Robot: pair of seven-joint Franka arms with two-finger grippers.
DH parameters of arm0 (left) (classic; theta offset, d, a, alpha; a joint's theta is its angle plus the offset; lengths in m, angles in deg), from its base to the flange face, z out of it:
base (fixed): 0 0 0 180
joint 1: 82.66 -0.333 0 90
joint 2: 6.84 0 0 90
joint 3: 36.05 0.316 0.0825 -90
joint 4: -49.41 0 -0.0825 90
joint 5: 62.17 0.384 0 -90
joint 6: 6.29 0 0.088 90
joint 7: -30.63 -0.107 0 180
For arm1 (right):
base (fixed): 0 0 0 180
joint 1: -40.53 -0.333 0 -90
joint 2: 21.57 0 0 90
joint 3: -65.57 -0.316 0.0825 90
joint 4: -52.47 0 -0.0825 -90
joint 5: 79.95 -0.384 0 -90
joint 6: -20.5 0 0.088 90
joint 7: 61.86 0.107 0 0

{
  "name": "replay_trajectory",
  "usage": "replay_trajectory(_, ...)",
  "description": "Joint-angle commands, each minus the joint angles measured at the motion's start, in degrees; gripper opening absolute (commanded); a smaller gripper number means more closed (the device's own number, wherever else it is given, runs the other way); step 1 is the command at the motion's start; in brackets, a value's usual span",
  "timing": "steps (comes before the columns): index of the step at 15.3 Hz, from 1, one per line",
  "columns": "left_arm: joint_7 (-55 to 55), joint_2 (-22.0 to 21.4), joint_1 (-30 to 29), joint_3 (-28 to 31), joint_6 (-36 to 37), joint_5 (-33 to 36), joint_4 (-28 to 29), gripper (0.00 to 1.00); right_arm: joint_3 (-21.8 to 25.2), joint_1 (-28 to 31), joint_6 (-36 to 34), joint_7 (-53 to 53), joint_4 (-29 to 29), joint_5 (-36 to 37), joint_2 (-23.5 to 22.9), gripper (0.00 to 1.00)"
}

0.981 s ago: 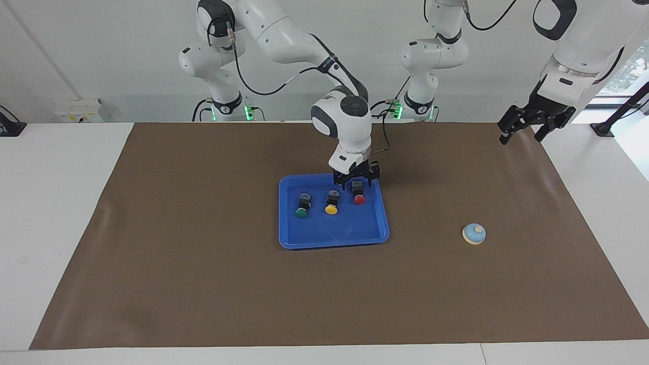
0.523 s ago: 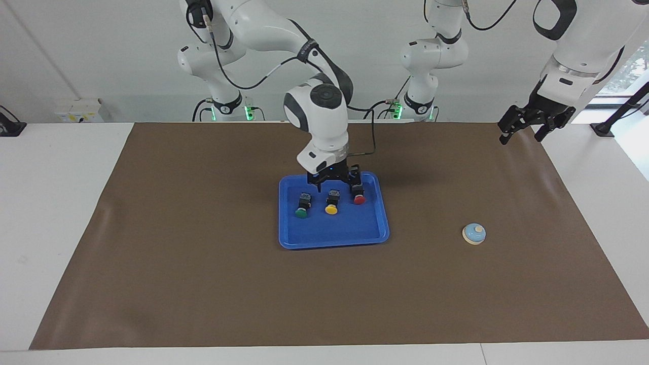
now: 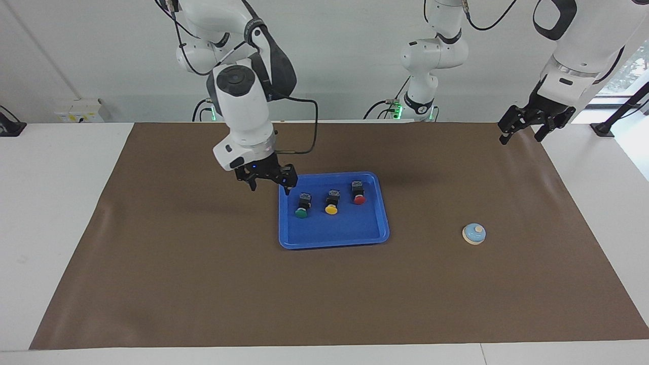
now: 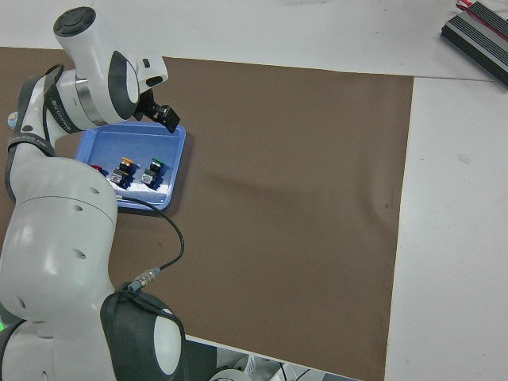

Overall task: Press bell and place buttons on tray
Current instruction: 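Open the right gripper and withdraw it to rest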

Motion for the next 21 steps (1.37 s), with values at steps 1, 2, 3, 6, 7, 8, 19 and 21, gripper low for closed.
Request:
replay_trajectory(1,-0.16,-0.48,0.35,0.32,-0.02,0.79,0.55,1.00,-0.74,4.98,-2.58,-7.53,0.87,-0.87,2.24,1.00)
replay_trajectory(2,-0.16,-0.48,0.43,0.32,-0.11,0.79,0.55,1.00,-0.74,6.90,-3.46,-10.25,0.87,-0.87,2.86,1.00)
replay_trajectory(3,-0.16,-0.48,0.44,0.32,-0.11,0.79,0.55,1.00,-0.74,8.66,-4.69,-13.32,0.87,-0.87,3.21,1.00)
replay_trajectory(6,-0.16,-0.48,0.44,0.32,-0.02,0.79,0.55,1.00,-0.74,13.50,-8.81,-23.08,0.78,-0.87,5.67,1.00)
replay_trajectory(7,-0.16,-0.48,0.44,0.32,-0.02,0.79,0.55,1.00,-0.74,15.08,-10.31,-26.07,0.87,-0.87,6.81,1.00)
replay_trajectory(8,-0.16,-0.48,0.44,0.32,-0.11,0.79,0.55,1.00,-0.56,15.97,-11.80,-28.27,0.95,-0.87,8.21,1.00)
replay_trajectory(19,-0.16,-0.48,0.44,0.32,-0.11,0.79,0.55,1.00,-0.82,21.85,-25.88,-32.34,0.43,2.73,19.39,1.00)
replay_trajectory(21,-0.16,-0.48,0.44,0.32,-0.11,0.79,0.55,1.00,-1.09,22.57,-25.27,-32.25,-0.18,3.26,18.77,1.00)
